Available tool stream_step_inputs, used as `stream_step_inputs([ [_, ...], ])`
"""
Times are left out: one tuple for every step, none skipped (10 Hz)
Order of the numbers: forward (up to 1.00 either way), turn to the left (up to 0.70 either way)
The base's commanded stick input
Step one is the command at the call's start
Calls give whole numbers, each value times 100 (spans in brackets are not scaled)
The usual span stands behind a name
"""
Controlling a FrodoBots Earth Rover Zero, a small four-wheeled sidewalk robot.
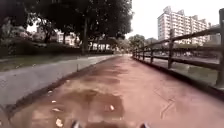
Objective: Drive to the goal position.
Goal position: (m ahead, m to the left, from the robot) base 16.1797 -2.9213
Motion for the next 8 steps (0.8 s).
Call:
stream_step_inputs([
  [70, 0],
  [70, 0],
  [70, 0],
  [70, 0],
  [70, 0],
  [70, 0],
  [70, 0],
  [70, -35],
])
